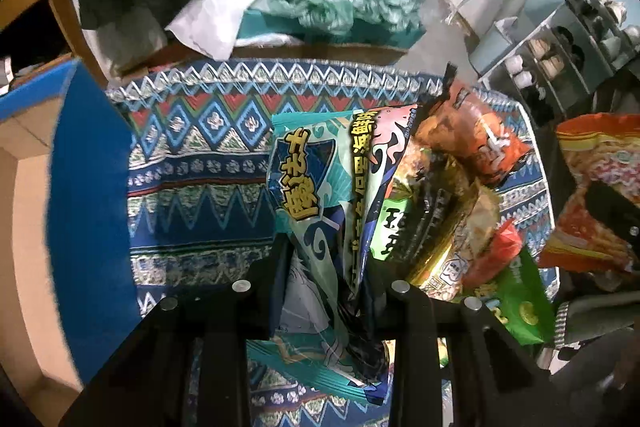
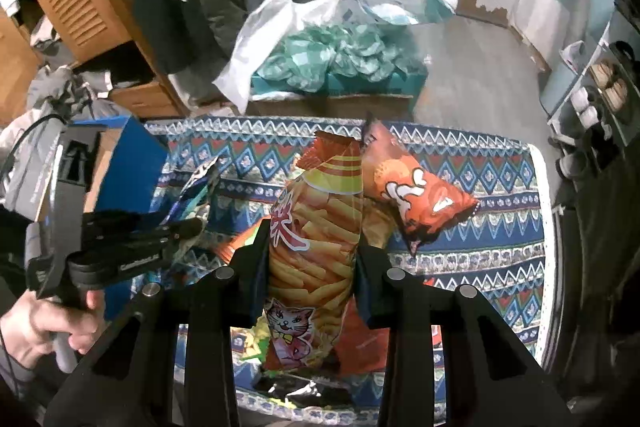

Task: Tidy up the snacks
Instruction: 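Close the left tool on the teal bag while the right tool grips the orange stick-snack bag, then carry both held bags over the cardboard box and open both tools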

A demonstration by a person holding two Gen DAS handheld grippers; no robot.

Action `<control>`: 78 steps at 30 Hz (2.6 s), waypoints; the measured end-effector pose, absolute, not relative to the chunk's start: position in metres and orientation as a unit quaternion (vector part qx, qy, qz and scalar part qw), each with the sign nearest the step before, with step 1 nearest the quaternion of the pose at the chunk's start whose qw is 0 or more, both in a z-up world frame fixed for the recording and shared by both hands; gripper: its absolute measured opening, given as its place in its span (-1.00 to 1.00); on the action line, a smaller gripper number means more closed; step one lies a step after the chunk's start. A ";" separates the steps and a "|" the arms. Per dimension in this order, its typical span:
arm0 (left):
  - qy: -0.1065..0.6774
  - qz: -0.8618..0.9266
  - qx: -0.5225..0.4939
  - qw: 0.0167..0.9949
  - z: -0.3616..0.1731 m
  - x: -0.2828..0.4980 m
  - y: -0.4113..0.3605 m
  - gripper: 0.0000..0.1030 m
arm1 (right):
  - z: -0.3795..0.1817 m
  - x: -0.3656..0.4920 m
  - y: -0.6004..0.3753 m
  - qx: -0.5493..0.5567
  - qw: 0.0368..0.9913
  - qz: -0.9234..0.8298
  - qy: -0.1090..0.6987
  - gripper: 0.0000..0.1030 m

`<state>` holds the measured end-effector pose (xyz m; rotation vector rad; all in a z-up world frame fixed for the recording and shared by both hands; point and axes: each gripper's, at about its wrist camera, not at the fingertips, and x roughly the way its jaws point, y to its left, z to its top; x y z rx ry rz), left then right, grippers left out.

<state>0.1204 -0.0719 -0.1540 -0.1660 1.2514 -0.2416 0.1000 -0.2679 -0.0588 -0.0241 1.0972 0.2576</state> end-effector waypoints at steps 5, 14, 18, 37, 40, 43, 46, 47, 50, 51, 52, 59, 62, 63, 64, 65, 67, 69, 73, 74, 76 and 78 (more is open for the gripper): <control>0.564 -0.104 -0.073 0.816 -0.129 0.109 -0.063 -0.40 | -0.052 0.099 -0.256 -0.016 0.847 0.133 0.514 -0.34; 0.538 -0.081 -0.074 0.836 -0.093 0.087 -0.036 -0.40 | -0.044 0.096 -0.218 -0.030 0.844 0.166 0.509 -0.34; 0.529 -0.068 -0.081 0.842 -0.081 0.079 -0.015 -0.40 | -0.041 0.097 -0.197 -0.035 0.840 0.183 0.509 -0.34; 0.496 0.006 -0.111 0.861 -0.061 0.041 0.085 -0.40 | -0.041 0.096 -0.078 -0.065 0.814 0.264 0.514 -0.34; 0.499 0.021 -0.125 0.857 -0.068 0.035 0.107 -0.40 | -0.047 0.098 -0.060 -0.062 0.801 0.282 0.524 -0.34; 0.503 0.031 -0.134 0.853 -0.074 0.031 0.122 -0.40 | -0.055 0.097 -0.039 -0.062 0.791 0.297 0.532 -0.34; 0.507 0.043 -0.138 0.850 -0.082 0.026 0.135 -0.40 | -0.061 0.095 -0.016 -0.066 0.781 0.313 0.537 -0.34; 0.510 0.046 -0.142 0.847 -0.086 0.026 0.138 -0.40 | -0.063 0.093 -0.010 -0.068 0.777 0.318 0.538 -0.34; 0.517 0.053 -0.149 0.841 -0.095 0.023 0.149 -0.40 | -0.068 0.089 0.006 -0.071 0.769 0.330 0.543 -0.33; 0.520 0.056 -0.148 0.839 -0.098 0.022 0.151 -0.40 | -0.070 0.088 0.011 -0.071 0.766 0.334 0.546 -0.33; 0.521 0.058 -0.149 0.838 -0.099 0.021 0.153 -0.40 | -0.072 0.087 0.016 -0.072 0.763 0.336 0.548 -0.33; 0.524 0.067 -0.151 0.836 -0.102 0.016 0.159 -0.37 | -0.084 0.086 0.034 -0.076 0.748 0.349 0.559 -0.32; 0.528 0.072 -0.148 0.833 -0.104 0.017 0.160 -0.27 | -0.085 0.086 0.034 -0.074 0.748 0.348 0.560 -0.13; 0.526 0.072 -0.146 0.835 -0.103 0.016 0.159 -0.27 | -0.085 0.086 0.033 -0.073 0.750 0.347 0.559 -0.07; 0.525 0.074 -0.142 0.836 -0.102 0.015 0.159 -0.21 | -0.084 0.087 0.031 -0.072 0.752 0.344 0.557 0.01; 0.524 0.076 -0.140 0.837 -0.101 0.015 0.159 -0.14 | -0.082 0.087 0.030 -0.069 0.754 0.342 0.556 0.08; 0.521 0.077 -0.138 0.839 -0.098 0.015 0.158 -0.02 | -0.080 0.088 0.026 -0.063 0.757 0.340 0.555 0.17; 0.517 0.077 -0.137 0.841 -0.096 0.015 0.157 0.03 | -0.075 0.089 0.020 -0.059 0.762 0.335 0.551 0.21; 0.515 0.070 -0.133 0.844 -0.093 0.016 0.151 0.11 | -0.066 0.088 0.009 -0.061 0.775 0.322 0.541 0.29; 0.515 0.068 -0.130 0.845 -0.091 0.016 0.148 0.16 | -0.064 0.088 0.005 -0.062 0.777 0.320 0.539 0.29; 0.512 0.065 -0.126 0.847 -0.090 0.016 0.144 0.20 | -0.062 0.088 -0.002 -0.063 0.781 0.312 0.537 0.29; 0.512 0.060 -0.124 0.848 -0.087 0.017 0.138 0.20 | -0.060 0.087 -0.011 -0.062 0.784 0.306 0.537 0.29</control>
